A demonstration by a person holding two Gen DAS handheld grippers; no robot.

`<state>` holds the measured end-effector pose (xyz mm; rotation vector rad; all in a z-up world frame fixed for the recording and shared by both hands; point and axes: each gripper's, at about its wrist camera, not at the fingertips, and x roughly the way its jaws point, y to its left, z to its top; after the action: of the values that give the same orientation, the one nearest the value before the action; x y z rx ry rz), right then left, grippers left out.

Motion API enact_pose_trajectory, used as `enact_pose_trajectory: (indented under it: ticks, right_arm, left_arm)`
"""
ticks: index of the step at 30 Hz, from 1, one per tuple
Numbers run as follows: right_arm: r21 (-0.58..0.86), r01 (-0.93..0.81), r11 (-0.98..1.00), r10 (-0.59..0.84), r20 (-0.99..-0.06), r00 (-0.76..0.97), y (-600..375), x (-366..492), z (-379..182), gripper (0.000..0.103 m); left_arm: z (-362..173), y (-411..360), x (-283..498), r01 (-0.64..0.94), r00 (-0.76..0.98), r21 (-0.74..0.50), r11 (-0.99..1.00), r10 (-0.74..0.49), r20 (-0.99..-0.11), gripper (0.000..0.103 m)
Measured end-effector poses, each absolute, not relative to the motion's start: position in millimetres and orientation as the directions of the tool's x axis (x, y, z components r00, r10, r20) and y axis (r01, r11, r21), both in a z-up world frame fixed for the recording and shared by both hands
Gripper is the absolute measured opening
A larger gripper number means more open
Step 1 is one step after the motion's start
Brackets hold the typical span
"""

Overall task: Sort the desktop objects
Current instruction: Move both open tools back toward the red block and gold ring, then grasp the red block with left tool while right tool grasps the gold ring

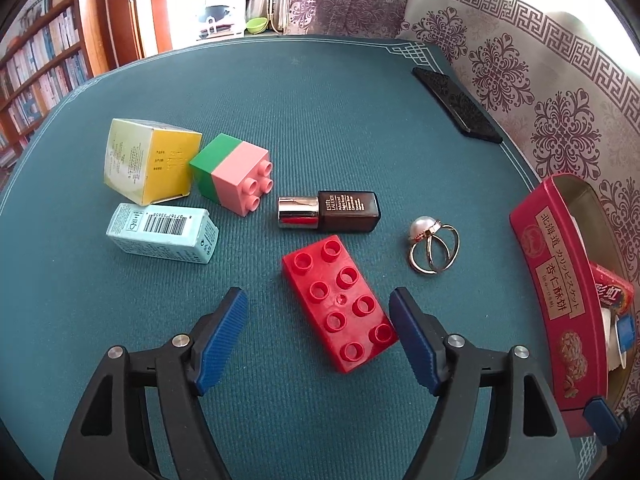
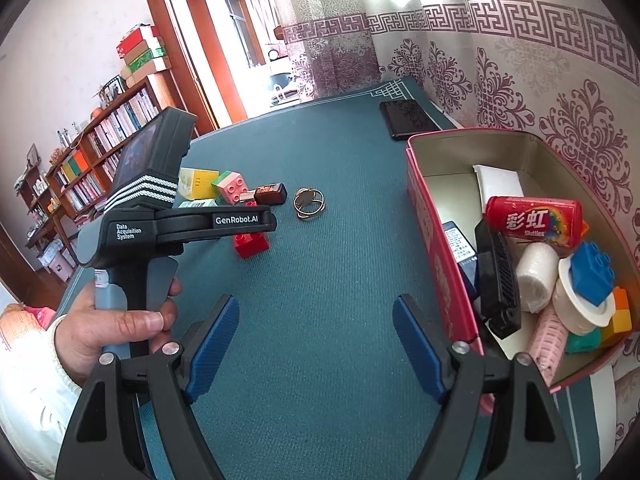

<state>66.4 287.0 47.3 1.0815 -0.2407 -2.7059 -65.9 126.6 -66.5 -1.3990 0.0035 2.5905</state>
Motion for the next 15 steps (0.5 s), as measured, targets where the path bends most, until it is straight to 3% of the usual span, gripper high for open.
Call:
enact_pose_trajectory:
  ticks: [1, 3, 4, 15]
  right_arm:
    - [0.226, 0.14, -0.964, -0.257, -0.658, -0.708, 286.1, 66.3, 48.4, 0.082]
    - [0.218, 0.14, -0.966, -0.251, -0.658, -0.71, 285.5, 65.0, 49.4, 0.082]
    - [0.215, 0.14, -0.967, -0.249, -0.658, -0.71, 285.1, 63.8, 49.8, 0.082]
    - [0.15, 0.114, -0.982, -0.187, -0.709, -0.68, 278.0, 40.4, 55.5, 0.082]
  left_arm:
    - [-65.1, 124.4, -65.1, -0.178, -0.534, -0.096, -0.979, 0.178, -0.827, 0.066]
    - [-62.5, 120.4, -63.4, -0.184, -0.53, -0.099, -0.978, 0.184, -0.828, 0.043]
    - [-62.0, 118.5, -62.2, -0.186, -0.528, -0.098, -0.978, 0.183, -0.829, 0.038]
    - [-49.4, 100.0, -27.0, -0.202, -0.565, -0.078, -0.976, 0.181, -0.805, 0.035]
